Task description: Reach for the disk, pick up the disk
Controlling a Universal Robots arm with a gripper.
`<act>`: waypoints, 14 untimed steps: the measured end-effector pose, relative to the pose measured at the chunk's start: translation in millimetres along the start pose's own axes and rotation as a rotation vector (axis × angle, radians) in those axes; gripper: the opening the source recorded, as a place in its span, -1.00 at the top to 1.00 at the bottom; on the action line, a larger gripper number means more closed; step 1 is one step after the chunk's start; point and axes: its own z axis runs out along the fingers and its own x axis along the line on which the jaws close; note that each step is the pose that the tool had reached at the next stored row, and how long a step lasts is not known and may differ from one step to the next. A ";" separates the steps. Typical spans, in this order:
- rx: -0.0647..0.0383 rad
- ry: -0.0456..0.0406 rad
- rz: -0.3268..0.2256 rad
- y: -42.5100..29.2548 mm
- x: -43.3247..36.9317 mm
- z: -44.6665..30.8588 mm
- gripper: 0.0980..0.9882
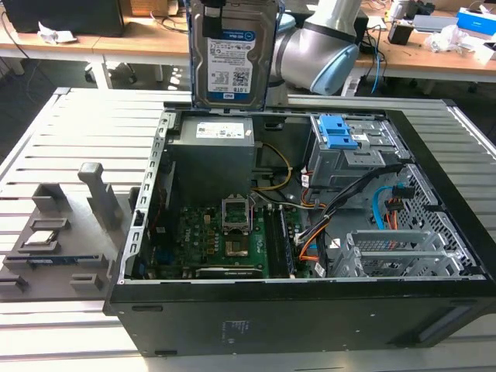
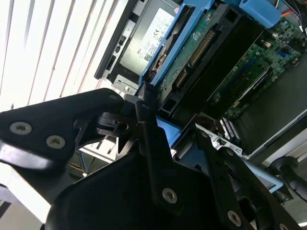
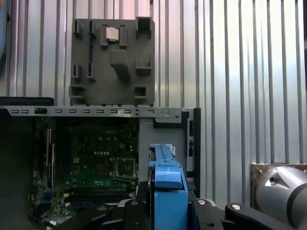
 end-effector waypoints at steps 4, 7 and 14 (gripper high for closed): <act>-0.002 0.0000 0.000 -19.9 -0.6 -1.3 0.39; -0.004 -0.0001 0.000 -43.0 -1.2 -2.7 0.39; -0.008 -0.0001 0.000 -84.7 -2.3 -5.3 0.39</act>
